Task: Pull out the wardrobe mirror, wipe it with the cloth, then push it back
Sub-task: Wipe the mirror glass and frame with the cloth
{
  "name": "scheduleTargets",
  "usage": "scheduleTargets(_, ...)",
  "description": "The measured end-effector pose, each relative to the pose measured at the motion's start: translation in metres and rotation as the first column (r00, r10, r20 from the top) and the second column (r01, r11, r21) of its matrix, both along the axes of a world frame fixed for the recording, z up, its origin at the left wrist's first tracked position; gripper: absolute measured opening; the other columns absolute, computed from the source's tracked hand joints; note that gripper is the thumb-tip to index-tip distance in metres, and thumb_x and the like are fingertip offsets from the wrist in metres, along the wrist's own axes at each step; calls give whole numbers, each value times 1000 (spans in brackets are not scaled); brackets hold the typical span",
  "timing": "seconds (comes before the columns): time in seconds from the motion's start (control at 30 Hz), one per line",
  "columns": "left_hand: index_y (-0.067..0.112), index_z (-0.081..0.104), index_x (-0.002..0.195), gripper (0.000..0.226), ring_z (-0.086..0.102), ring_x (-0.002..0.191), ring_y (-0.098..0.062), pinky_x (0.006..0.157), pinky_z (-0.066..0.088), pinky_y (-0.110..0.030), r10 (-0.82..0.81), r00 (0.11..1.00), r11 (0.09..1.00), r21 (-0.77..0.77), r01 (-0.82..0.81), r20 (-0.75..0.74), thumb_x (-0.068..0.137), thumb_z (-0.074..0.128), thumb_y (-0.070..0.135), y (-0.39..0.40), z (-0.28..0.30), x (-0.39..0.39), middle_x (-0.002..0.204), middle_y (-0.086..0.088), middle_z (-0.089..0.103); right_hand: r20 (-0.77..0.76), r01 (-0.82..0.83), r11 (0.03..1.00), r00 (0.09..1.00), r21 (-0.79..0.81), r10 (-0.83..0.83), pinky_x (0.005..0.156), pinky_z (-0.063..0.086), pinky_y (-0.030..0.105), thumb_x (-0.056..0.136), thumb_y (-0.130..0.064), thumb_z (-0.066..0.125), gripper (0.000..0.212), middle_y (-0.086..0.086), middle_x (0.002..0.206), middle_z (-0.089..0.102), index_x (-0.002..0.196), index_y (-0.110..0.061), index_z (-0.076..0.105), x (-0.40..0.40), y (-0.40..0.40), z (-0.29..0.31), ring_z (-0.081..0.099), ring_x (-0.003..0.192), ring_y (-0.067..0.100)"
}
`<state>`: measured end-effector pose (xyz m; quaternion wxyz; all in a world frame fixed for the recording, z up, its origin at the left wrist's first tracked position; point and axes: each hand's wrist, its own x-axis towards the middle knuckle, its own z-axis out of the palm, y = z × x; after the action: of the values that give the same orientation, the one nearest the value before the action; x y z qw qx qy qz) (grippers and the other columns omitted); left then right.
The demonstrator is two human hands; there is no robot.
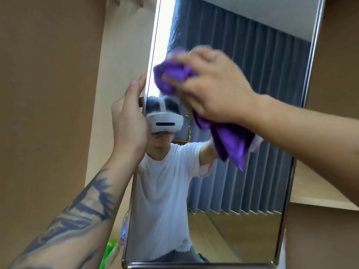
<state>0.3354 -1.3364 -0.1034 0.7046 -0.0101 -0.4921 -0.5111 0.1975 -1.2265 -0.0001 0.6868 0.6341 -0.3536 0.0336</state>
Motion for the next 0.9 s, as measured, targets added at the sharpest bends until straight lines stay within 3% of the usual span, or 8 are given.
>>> scheduleTargets(0.13, 36, 79, 124, 47, 72, 82, -1, 80, 49, -23, -29, 999, 1000, 10, 28, 24, 98, 46, 57, -5, -8, 3, 108, 8, 80, 227, 19, 978, 974, -207, 29, 85, 47, 48, 102, -31, 53, 38, 8, 150, 56, 136, -22, 66, 21, -19, -12, 55, 105, 44)
scheduleTargets(0.2, 27, 81, 121, 46, 72, 73, -3, 58, 54, -26, -99, 995, 995, 31, 99, -23, 101, 47, 51, -6, -11, 3, 94, 8, 80, 140, 17, 996, 990, -87, -4, 82, 48, 49, 98, -27, 57, 36, 10, 149, 57, 132, -21, 68, 18, -19, -38, 55, 100, 42)
scheduleTargets(0.3, 30, 84, 108, 42, 73, 94, -1, 93, 58, -34, -115, 991, 992, 46, 118, -63, 98, 48, 48, -7, -15, 1, 115, 9, 80, -108, 48, 988, 994, 147, -32, 75, 50, 47, 96, -17, 59, 26, 10, 144, 62, 111, -26, 78, 1, -9, -67, 58, 92, 38)
scheduleTargets(0.4, 29, 82, 116, 44, 73, 110, -8, 100, 56, -41, -94, 995, 995, 26, 95, -44, 96, 49, 51, -5, -16, 0, 128, 4, 77, -286, 68, 972, 958, 224, -1, 66, 51, 44, 97, -12, 57, 23, 13, 138, 66, 98, -22, 77, -8, -3, -48, 59, 84, 35)
scheduleTargets(0.57, 37, 79, 121, 44, 71, 77, -9, 63, 54, -27, -62, 998, 995, 79, 60, 17, 93, 52, 57, -4, -17, 1, 107, 1, 80, 167, -9, 995, 986, -96, 25, 76, 52, 51, 108, -32, 51, 32, 16, 144, 60, 131, -17, 68, -8, -2, -17, 55, 86, 40)
scheduleTargets(0.7, 23, 79, 123, 47, 70, 123, -31, 113, 50, -56, -46, 998, 996, 79, 48, -35, 95, 53, 50, -1, -16, -2, 130, -12, 75, -22, 33, 994, 999, 107, -31, 72, 52, 46, 99, -16, 58, 22, 15, 143, 62, 111, -20, 76, -18, 3, -72, 56, 84, 37)
scheduleTargets(0.8, 30, 82, 115, 40, 67, 128, -31, 116, 45, -60, -18, 999, 996, 83, 20, -29, 96, 52, 50, 3, -18, -5, 130, -11, 74, -234, 110, 926, 972, 361, -24, 70, 55, 48, 89, -7, 65, 26, 15, 141, 64, 111, -19, 72, -34, 17, -72, 60, 83, 39)
scheduleTargets(0.9, 33, 83, 107, 35, 71, 122, -21, 112, 51, -47, 15, 1000, 998, 57, -13, -27, 98, 52, 46, 4, -19, -5, 124, -1, 78, -213, 45, 975, 977, 218, 3, 71, 55, 49, 96, -9, 61, 24, 15, 141, 64, 115, -21, 71, -49, 21, -37, 60, 82, 40)
